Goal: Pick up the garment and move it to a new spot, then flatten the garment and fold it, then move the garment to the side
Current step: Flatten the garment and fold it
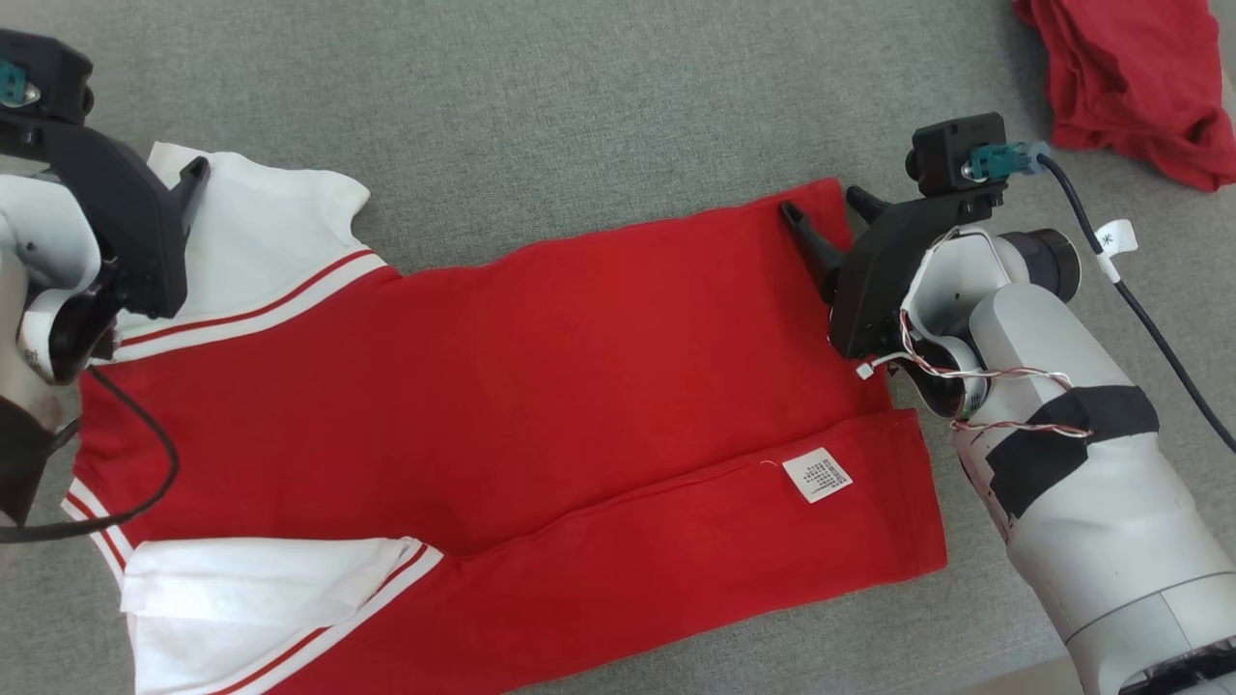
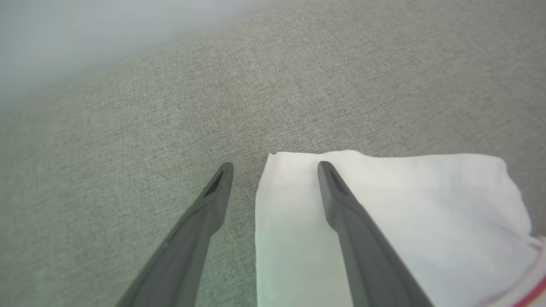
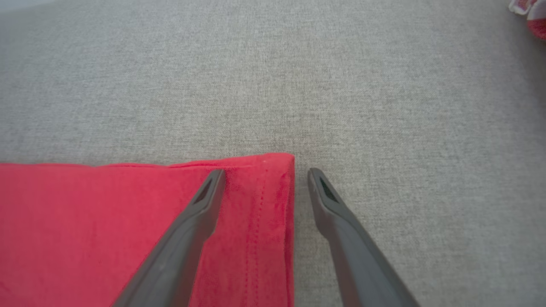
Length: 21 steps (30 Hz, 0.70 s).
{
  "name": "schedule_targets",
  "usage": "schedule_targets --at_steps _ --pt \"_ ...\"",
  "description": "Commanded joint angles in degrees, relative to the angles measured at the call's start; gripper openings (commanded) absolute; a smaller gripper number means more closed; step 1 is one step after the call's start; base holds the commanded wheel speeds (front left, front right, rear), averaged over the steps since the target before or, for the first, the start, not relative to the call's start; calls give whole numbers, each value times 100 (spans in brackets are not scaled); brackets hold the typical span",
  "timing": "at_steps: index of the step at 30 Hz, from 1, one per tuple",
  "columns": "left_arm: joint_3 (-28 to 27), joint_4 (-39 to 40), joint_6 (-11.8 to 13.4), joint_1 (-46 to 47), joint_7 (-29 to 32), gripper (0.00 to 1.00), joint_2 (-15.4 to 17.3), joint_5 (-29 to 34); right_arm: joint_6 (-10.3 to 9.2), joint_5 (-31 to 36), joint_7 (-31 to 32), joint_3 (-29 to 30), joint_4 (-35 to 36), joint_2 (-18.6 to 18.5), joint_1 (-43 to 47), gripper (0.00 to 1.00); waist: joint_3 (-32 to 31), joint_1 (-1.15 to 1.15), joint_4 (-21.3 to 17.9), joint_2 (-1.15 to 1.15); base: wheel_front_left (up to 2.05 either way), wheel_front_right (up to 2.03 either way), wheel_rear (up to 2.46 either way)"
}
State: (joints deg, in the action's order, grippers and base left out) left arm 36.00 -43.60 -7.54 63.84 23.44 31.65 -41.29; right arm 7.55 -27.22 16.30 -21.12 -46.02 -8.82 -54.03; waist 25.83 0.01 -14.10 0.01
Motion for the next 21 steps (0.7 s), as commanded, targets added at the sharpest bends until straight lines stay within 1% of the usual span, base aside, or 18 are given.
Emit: schedule_targets --at_steps 1,8,9,10,11,12,13,16,21 --pt "51 -32 12 107 -2 100 -32 -34 -16 -38 -20 -40 -50 22 -89 100 41 -1 -5 -1 0 0 0" --pt "330 -276 12 216 122 100 -40 -241 -16 -111 -117 -199 -265 41 -241 100 144 -1 -33 -1 0 0 0" --pt "374 -307 11 225 170 100 -49 -282 -16 -121 -139 -229 -287 45 -260 95 149 -1 -36 -1 0 0 0" --pt "429 -326 11 239 191 76 -42 -288 -16 -126 -163 -260 -295 45 -283 38 154 -1 -37 -1 0 0 0" --pt "478 -342 11 244 191 43 -34 -287 -16 -140 -202 -278 -311 38 -308 14 153 -1 -37 -1 0 0 0" --pt "512 -362 11 245 177 5 -32 -303 -16 -154 -223 -293 -332 26 -322 0 148 -1 -34 -1 0 0 0" --pt "545 -375 12 252 154 0 -37 -320 -16 -158 -257 -309 -357 8 -331 0 139 -1 -26 -1 0 0 0" --pt "618 -362 12 263 48 0 -47 -403 -16 -196 -380 -339 -408 -39 -369 0 84 -1 14 -1 0 0 0" --pt "623 -232 12 307 -443 0 -100 -615 -16 -181 -702 -372 -488 -167 -406 0 -48 -1 132 -1 0 0 0"
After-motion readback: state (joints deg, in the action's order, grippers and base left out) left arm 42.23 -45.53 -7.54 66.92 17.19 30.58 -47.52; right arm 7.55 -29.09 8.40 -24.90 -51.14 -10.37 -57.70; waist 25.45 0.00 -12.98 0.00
